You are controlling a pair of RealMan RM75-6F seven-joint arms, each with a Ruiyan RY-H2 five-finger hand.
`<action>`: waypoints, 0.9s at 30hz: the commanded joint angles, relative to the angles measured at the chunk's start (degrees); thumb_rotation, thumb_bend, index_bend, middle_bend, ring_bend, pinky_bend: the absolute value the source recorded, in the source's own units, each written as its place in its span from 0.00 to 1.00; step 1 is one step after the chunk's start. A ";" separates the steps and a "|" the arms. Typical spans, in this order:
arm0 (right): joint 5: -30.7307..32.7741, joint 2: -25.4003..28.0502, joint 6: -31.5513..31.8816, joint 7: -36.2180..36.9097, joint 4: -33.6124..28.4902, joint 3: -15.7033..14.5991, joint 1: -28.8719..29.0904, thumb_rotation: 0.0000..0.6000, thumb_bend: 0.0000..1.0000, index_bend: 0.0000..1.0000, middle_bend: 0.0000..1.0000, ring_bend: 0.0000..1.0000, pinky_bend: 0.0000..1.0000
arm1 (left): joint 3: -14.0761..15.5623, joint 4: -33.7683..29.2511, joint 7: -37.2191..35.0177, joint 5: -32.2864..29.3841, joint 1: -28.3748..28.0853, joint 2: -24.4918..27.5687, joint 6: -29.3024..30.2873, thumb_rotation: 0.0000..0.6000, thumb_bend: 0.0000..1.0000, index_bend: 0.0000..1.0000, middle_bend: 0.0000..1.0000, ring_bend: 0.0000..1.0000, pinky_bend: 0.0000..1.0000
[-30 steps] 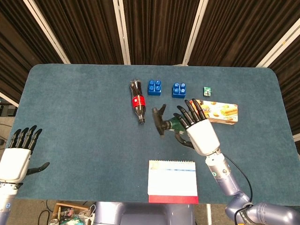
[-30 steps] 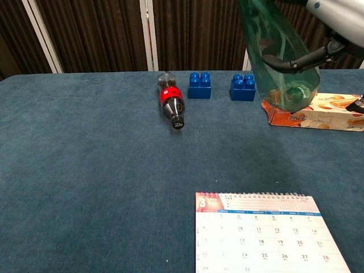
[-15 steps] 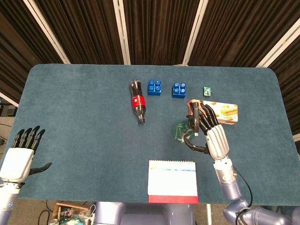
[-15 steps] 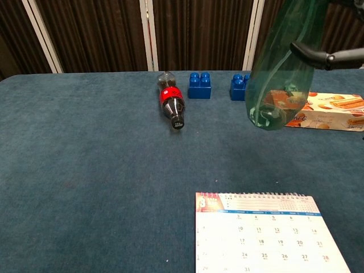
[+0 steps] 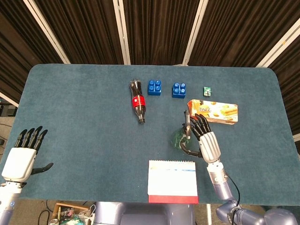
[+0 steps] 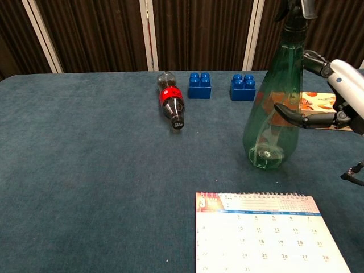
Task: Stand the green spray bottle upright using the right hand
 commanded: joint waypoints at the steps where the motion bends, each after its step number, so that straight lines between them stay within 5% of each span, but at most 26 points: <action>1: 0.59 -1.22 -0.77 1.33 1.85 0.47 0.11 1.00 0.52 1.00 0.16 0.00 0.00 | 0.33 -0.04 -0.84 0.51 -0.23 0.32 -0.44 1.00 0.05 0.00 0.00 0.00 0.04; 9: 0.36 -1.61 -0.41 1.93 3.51 0.86 0.09 1.00 0.55 0.95 0.15 0.00 0.00 | 0.52 0.05 -1.53 0.88 -0.43 0.40 -0.71 1.00 0.05 0.00 0.00 0.00 0.04; 17: 0.10 -0.02 -1.62 1.57 2.95 0.11 -0.28 1.00 0.36 0.31 0.00 0.00 0.00 | 0.49 0.04 -1.72 0.96 -0.42 0.34 -0.49 1.00 0.05 0.00 0.00 0.00 0.04; 27: 0.50 3.01 -4.74 -2.36 -0.87 -0.58 -0.45 1.00 0.23 0.00 0.00 0.00 0.00 | 0.34 0.03 -3.04 0.90 -0.22 0.75 0.03 1.00 0.05 0.00 0.00 0.00 0.04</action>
